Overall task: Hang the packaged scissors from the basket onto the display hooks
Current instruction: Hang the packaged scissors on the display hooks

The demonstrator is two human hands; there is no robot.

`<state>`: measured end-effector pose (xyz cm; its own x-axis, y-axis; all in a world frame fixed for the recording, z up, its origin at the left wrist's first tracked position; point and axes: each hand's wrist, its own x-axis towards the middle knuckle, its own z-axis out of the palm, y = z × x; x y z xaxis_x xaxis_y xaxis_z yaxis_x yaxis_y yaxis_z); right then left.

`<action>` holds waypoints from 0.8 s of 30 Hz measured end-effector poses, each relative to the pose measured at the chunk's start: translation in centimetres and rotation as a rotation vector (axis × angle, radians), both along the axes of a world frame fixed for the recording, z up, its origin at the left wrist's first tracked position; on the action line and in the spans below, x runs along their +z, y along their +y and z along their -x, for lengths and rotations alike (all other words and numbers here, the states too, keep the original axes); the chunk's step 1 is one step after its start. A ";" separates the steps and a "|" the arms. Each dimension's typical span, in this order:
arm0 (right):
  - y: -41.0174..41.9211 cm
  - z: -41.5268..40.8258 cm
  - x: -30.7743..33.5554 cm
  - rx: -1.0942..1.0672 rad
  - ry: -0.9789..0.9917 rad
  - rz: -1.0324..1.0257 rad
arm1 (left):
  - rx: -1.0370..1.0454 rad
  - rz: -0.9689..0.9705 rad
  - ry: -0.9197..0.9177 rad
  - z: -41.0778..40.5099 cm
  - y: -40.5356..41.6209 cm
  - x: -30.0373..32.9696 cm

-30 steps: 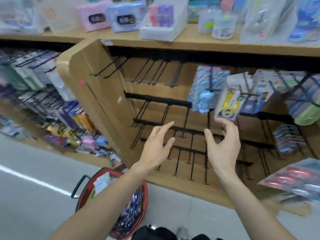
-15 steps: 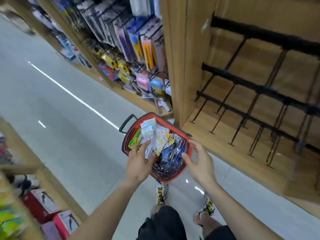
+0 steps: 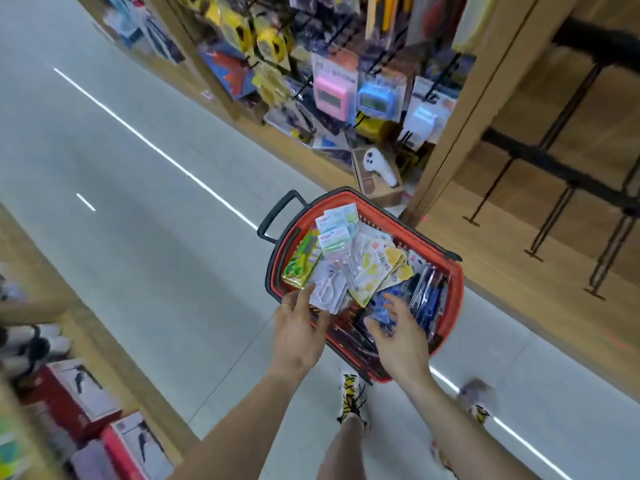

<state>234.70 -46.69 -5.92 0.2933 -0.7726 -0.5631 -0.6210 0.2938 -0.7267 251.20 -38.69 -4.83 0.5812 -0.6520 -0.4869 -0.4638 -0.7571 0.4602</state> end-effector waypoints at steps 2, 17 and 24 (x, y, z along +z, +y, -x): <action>-0.3 -1.4 -1.8 0.008 0.020 0.002 | 0.000 0.000 0.006 -1.1 -0.4 -2.0; -10.6 -13.3 -13.8 0.148 0.207 -0.052 | 0.214 0.044 0.294 -6.1 -12.2 -11.6; -12.6 -15.8 -17.8 0.210 0.360 -0.035 | 0.376 0.025 0.395 -6.4 -14.5 -15.5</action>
<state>250.49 -59.30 -23.69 0.2218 -0.6957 -0.6832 -0.8826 0.1545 -0.4439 257.58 -53.19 -20.34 0.5524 -0.4487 -0.7025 0.0485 -0.8240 0.5645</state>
